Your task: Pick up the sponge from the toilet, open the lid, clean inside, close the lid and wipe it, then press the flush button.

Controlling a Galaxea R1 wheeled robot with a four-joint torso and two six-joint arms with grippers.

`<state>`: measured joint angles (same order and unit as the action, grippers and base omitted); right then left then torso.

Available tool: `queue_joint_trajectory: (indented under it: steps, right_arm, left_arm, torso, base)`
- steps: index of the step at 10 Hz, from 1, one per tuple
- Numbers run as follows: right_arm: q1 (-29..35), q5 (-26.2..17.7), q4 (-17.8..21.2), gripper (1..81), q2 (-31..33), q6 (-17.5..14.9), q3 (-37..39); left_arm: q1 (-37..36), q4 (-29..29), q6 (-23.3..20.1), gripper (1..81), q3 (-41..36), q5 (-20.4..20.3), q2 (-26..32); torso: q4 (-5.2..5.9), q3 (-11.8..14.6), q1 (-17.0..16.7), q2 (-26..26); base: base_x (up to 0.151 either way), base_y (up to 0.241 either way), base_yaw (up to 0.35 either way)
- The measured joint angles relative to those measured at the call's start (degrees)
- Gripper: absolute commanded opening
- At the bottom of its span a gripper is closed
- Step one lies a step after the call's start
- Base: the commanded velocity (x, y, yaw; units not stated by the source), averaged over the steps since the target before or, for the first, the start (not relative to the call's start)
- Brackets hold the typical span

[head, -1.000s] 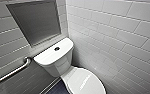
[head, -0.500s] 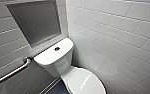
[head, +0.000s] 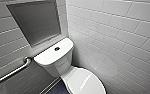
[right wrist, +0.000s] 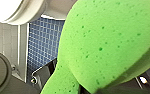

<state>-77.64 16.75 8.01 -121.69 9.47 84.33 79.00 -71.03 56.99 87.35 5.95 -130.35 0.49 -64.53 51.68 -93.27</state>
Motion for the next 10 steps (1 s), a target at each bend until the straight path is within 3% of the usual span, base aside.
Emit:
queue_joint_trajectory:
  steps: [3, 5, 7, 10]
  right_arm:
    - [14.2, -2.4, 1.7, 1.0, 1.3, 0.0, -5.7]
    - [22.5, -6.4, 4.0, 1.0, 1.2, 0.0, -5.8]
    - [30.9, -10.1, 6.1, 1.0, -2.0, 0.0, -5.2]
    - [39.6, -16.1, 8.8, 1.0, -11.0, 0.0, 2.7]
  left_arm:
    - [2.3, -1.3, -0.2, 81.1, 2.2, -0.4, -2.1]
    - [3.0, -1.4, -0.2, 81.1, 4.7, -0.4, -4.0]
    - [3.4, -1.5, -0.2, 81.1, 8.4, -0.4, -6.4]
    - [5.4, -1.5, -0.2, 81.1, 10.7, -0.5, -9.0]
  torso:
    - [0.00, 0.0, 0.0, 0.0]
    - [0.00, 0.0, 0.0, 0.0]
    - [0.00, 0.0, 0.0, 0.0]
    - [0.00, 0.0, 0.0, 0.0]
  base:
    - [0.000, 0.000, 0.000]
    - [0.000, 0.000, 0.000]
    - [0.000, 0.000, 0.000]
    - [0.000, 0.000, 0.000]
